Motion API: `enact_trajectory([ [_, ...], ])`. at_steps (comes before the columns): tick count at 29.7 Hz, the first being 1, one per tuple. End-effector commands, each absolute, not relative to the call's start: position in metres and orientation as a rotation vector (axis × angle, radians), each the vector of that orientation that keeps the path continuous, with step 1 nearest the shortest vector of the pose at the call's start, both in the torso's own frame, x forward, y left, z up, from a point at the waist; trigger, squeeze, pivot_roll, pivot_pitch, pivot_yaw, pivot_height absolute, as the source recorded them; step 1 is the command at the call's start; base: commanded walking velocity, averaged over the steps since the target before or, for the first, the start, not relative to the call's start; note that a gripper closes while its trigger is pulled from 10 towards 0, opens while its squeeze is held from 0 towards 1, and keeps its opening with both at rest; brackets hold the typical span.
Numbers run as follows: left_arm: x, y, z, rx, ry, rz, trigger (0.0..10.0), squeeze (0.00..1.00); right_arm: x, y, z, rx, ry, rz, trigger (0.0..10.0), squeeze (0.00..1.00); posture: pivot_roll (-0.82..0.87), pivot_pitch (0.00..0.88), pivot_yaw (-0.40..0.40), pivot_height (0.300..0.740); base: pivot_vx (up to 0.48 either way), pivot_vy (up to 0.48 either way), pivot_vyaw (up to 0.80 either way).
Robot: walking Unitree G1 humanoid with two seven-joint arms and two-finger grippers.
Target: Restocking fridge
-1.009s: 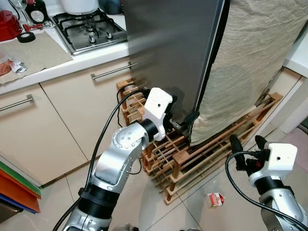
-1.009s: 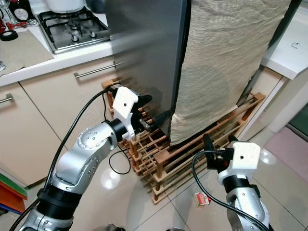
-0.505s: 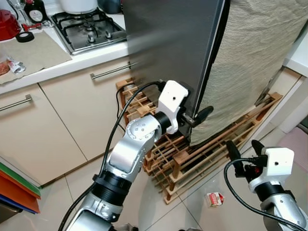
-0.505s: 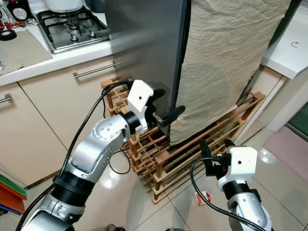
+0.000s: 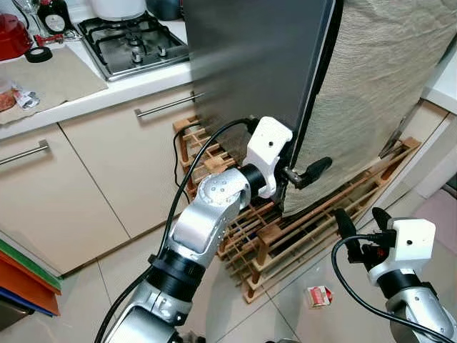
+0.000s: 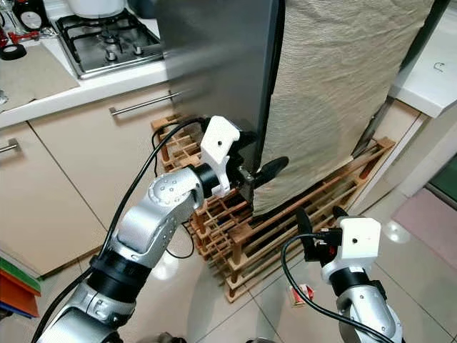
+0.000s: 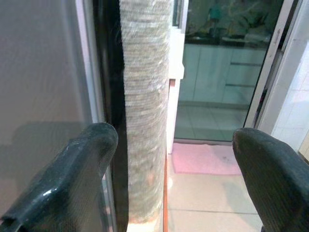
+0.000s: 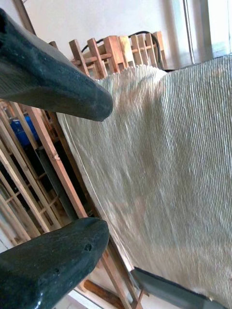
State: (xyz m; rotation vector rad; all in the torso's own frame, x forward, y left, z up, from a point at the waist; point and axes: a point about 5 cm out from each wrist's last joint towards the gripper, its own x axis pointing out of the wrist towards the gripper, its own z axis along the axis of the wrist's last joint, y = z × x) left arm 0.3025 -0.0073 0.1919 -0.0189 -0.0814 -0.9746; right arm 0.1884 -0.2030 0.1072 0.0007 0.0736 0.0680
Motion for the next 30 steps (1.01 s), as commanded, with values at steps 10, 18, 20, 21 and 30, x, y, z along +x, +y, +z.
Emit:
enact_trajectory([
  [10,0.300,-0.016,0.190,-0.012,-0.077,-1.012,10.0,0.00,0.191,-0.201,0.106,0.001,0.070,0.075,10.0,0.01,-0.08,0.037,0.034,0.740,0.000,0.000,0.00],
  [18,0.303,-0.021,0.189,-0.010,-0.068,-1.000,10.0,0.00,0.193,-0.198,0.109,0.002,0.063,0.075,10.0,0.01,-0.09,0.044,0.036,0.740,0.000,0.000,0.00],
  [20,0.303,-0.025,0.190,-0.013,-0.068,-1.003,10.0,0.00,0.192,-0.197,0.111,0.002,0.061,0.076,10.0,0.01,-0.09,0.046,0.036,0.740,0.000,0.000,0.00],
  [21,0.303,-0.028,0.190,-0.014,-0.069,-1.007,10.0,0.00,0.192,-0.197,0.112,0.002,0.060,0.076,10.0,0.01,-0.09,0.048,0.036,0.740,0.000,0.000,0.00],
  [30,0.305,-0.039,0.194,-0.022,-0.072,-1.011,10.0,0.00,0.189,-0.195,0.115,0.001,0.057,0.074,10.0,0.01,-0.09,0.060,0.041,0.740,0.000,0.000,0.00],
])
